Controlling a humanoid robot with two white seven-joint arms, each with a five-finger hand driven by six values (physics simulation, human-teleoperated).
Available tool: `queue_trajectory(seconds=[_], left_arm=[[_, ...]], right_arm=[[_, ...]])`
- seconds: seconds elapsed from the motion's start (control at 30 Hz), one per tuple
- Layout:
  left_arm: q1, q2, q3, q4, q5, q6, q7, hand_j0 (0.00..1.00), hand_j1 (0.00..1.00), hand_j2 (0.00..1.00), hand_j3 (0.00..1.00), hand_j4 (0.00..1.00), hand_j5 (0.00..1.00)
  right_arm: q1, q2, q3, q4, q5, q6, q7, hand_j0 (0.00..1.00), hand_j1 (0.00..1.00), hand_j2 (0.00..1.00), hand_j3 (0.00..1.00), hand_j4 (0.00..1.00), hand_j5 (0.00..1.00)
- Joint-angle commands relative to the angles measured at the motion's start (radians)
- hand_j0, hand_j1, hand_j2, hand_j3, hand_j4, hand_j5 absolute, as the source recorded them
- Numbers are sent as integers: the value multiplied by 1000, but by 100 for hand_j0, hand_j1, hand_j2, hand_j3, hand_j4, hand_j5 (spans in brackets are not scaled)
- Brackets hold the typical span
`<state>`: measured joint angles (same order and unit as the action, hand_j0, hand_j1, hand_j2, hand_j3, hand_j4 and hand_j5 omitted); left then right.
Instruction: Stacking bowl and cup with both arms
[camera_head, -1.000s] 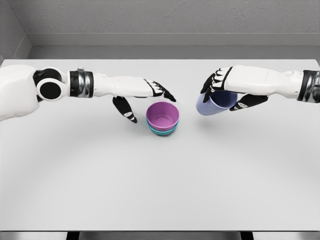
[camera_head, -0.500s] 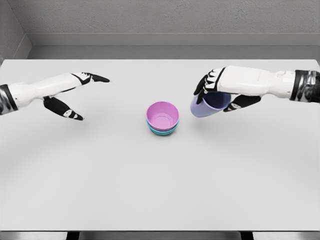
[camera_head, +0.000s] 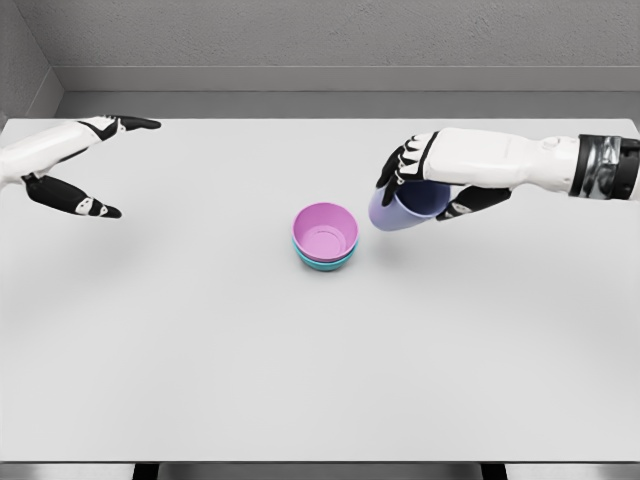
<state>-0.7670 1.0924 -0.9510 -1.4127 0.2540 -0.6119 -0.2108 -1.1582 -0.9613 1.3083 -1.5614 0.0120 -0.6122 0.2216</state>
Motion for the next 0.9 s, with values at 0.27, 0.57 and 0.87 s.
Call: queue_trajectory(seconds=[0.27, 0.57, 0.87], left_arm=[[181, 3, 196, 8, -2, 1, -6, 100, 100, 100, 100, 100, 100], [178, -8, 221, -8, 2, 1, -7, 100, 100, 100, 100, 100, 100], [176, -29, 209, -54, -35, 1, -19, 100, 100, 100, 100, 100, 100]], right_arm=[[-6, 27, -3, -25, -7, 1, -1, 63, 63, 63, 63, 63, 63], [-14, 45, -3, -25, -9, 1, -1, 63, 63, 63, 63, 63, 63], [-15, 79, -3, -25, -7, 1, 2, 63, 63, 63, 63, 63, 63]])
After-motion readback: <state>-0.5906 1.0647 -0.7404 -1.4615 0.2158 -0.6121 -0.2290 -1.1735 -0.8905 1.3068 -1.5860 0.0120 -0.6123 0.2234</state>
